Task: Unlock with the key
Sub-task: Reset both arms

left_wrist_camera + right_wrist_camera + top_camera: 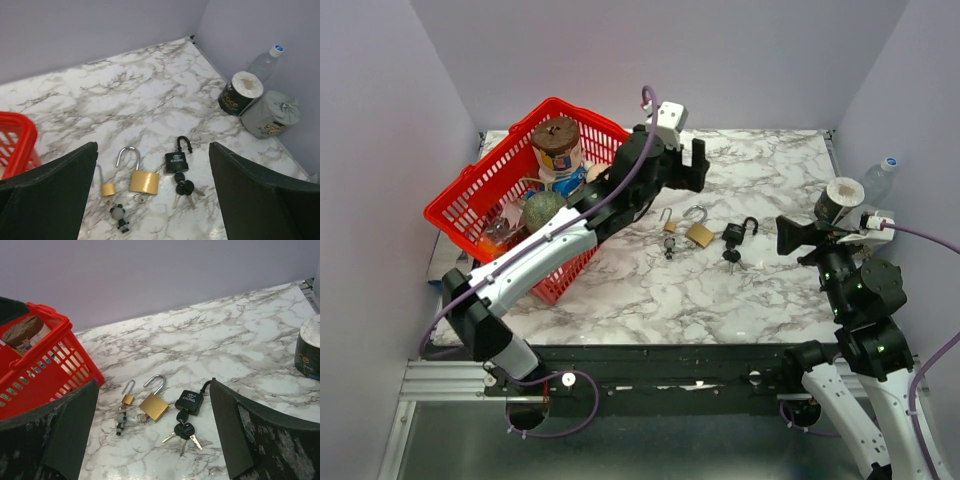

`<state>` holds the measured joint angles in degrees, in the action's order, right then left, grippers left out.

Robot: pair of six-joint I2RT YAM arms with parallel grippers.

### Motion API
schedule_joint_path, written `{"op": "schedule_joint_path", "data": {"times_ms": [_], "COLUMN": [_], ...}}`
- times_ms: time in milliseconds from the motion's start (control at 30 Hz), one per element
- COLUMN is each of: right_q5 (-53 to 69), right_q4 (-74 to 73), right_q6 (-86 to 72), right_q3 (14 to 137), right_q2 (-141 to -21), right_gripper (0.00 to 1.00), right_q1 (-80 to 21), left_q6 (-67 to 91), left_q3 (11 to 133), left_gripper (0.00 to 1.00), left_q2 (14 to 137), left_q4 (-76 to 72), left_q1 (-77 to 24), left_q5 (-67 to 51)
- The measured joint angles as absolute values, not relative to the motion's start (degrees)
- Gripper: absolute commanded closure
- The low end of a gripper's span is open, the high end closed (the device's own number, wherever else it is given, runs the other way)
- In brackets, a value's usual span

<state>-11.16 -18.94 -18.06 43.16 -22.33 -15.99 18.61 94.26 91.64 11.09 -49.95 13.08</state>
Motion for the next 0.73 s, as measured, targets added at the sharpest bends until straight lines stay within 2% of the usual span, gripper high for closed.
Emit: {"op": "schedule_joint_path", "data": {"times_ms": [367,733], "right_q5": [-12.2,-13.3], "right_q4": [-18.8,-18.5], "right_q6": [-17.9,-16.5], "right_q3": [42.0,41.5], "right_q2": [-21.6,-21.5], "right_gripper": [0.0,0.0], "right_q1": [-16.0,-16.0], "left_q6": [16.7,16.1], "left_q3": [67.9,64.5], "left_gripper": [0.01,0.01], "left_q2": [70.5,65.3], "left_q4": [11.5,7.7], "left_q1": [-49.0,-49.0], "left_q5": [16.0,17.6]}}
